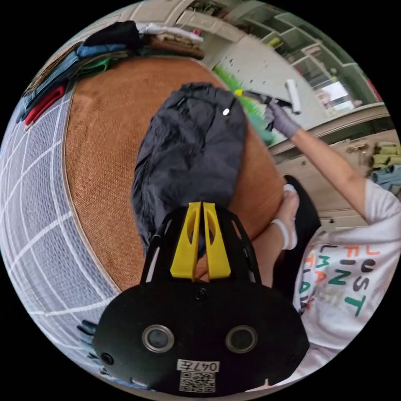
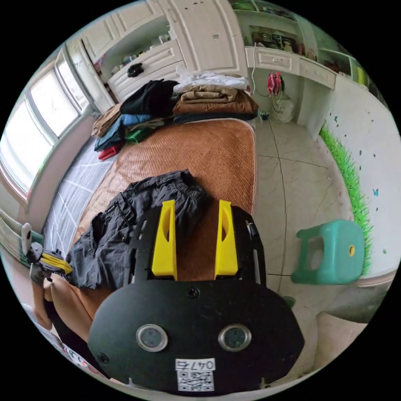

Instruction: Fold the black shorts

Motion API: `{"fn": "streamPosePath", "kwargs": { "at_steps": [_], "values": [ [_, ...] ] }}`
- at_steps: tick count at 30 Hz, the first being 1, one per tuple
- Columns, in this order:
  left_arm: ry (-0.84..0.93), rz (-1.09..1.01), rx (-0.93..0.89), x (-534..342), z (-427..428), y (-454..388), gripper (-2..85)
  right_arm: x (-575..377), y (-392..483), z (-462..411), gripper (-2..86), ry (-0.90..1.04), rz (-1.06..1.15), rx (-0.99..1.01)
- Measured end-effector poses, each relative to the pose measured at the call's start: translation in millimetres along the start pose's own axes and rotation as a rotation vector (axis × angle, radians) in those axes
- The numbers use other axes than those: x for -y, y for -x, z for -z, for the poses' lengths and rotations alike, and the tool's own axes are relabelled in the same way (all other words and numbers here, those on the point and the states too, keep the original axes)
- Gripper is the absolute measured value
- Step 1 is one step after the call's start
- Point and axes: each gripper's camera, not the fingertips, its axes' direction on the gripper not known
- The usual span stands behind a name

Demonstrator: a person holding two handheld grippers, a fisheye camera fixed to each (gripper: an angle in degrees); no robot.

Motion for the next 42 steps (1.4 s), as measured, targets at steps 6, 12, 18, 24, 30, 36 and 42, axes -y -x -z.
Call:
{"fn": "streamPosePath", "kwargs": {
  "at_steps": [6, 12, 18, 24, 30, 36, 42],
  "values": [
    [0.093, 0.098, 0.027, -8.2, -54.7, 4.7, -0.9, -10.5, 2.7, -54.7, 2.9, 0.126, -0.028, 0.199],
    [0.129, 0.173, 0.148, -15.0, -79.9, 1.8, -0.9, -49.0, 39.2, -6.5, -0.3, 0.052, -0.003, 0.026],
    [0.056, 0.139, 0.17, -10.8, -76.3, -31.8, -0.9, -144.9, 42.4, 96.1, -0.4, 0.006, -0.042, -0.082],
    [-0.047, 0.013, 0.116, -21.4, -73.0, -110.2, -1.0, -202.3, 47.9, 156.9, -0.6, -0.017, -0.116, -0.29],
    [-0.135, 0.095, 0.038, -45.3, -94.7, -112.1, -1.0, -179.4, 162.7, 194.1, -0.6, -0.171, 0.242, -0.463],
    [-0.282, 0.267, -0.256, -93.1, -133.3, -42.8, -1.0, -177.9, 340.7, 154.6, -0.6, -0.217, 0.73, -0.441],
    [-0.388, 0.347, -0.412, -132.7, -143.4, -8.7, -1.0, -196.7, 441.3, 45.6, 0.7, 0.026, 0.921, -0.361]
  ]
}}
